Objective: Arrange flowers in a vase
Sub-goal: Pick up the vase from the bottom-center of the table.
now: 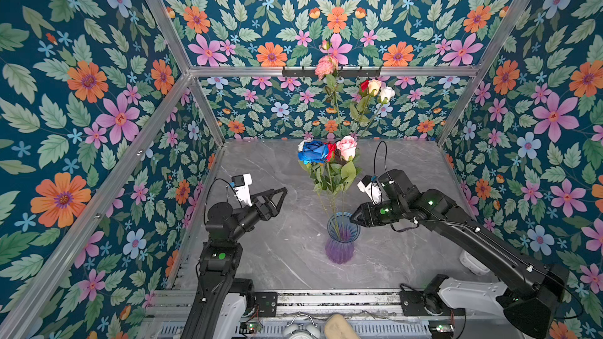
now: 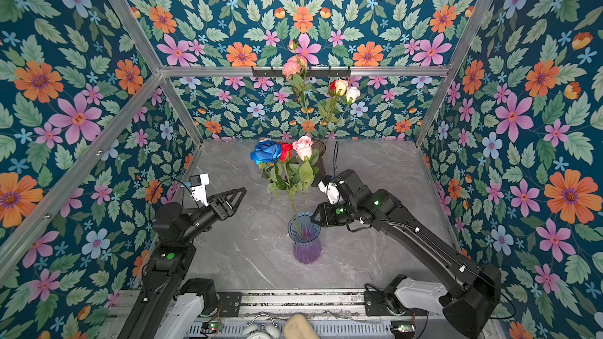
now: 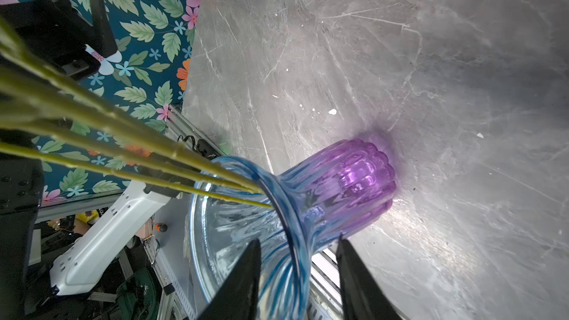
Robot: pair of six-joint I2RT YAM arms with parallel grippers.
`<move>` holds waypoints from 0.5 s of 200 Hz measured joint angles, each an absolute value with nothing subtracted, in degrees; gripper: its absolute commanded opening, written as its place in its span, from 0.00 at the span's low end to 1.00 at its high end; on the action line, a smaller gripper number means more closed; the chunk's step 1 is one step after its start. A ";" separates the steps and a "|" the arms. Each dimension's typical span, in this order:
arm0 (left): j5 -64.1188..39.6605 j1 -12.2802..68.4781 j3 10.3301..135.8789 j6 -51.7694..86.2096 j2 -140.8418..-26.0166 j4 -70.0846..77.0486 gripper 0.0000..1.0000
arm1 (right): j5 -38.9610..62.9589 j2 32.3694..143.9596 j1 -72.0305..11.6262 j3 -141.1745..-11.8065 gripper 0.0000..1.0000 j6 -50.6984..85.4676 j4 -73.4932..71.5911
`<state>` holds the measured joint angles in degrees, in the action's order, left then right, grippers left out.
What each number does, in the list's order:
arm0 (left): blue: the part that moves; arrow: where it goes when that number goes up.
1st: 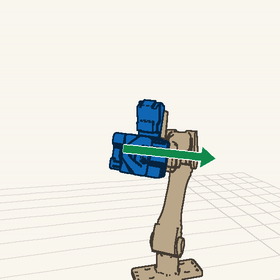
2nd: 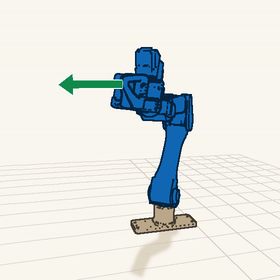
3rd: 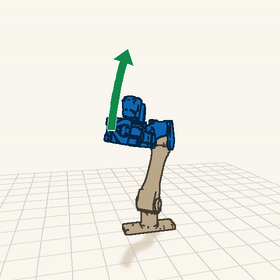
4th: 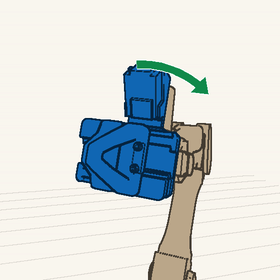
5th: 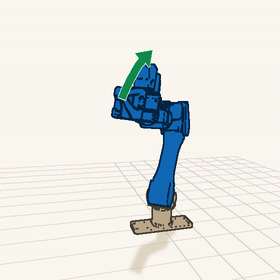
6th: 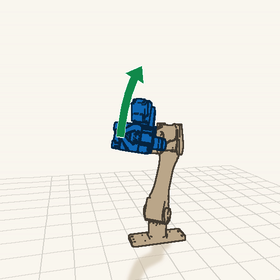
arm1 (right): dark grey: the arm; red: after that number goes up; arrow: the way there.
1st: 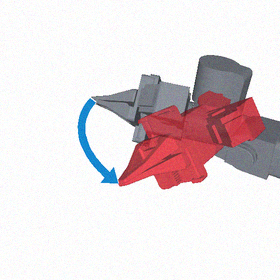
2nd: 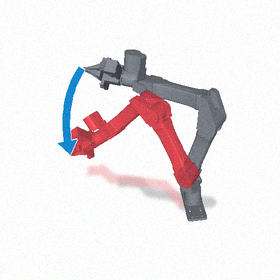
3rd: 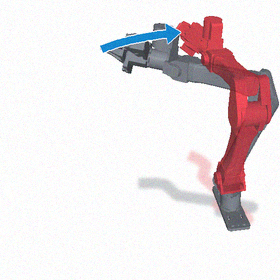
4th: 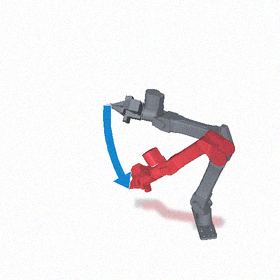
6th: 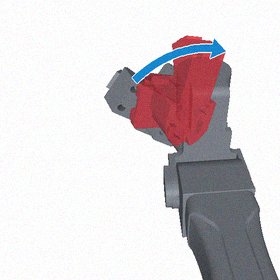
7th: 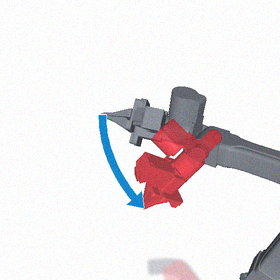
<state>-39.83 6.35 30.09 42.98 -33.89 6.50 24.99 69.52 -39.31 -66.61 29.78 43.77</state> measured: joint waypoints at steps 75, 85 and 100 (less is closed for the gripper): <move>-40.45 6.35 30.57 41.89 -34.28 5.61 0.84 | 24.16 71.68 -39.33 -66.46 0.33 29.52 43.88; -40.45 6.35 30.68 41.85 -34.33 5.61 0.83 | 24.18 72.14 -39.44 -66.46 0.32 29.41 43.88; -40.45 6.35 30.70 41.85 -34.65 5.61 0.83 | 24.16 72.86 -39.59 -66.46 0.27 29.08 44.01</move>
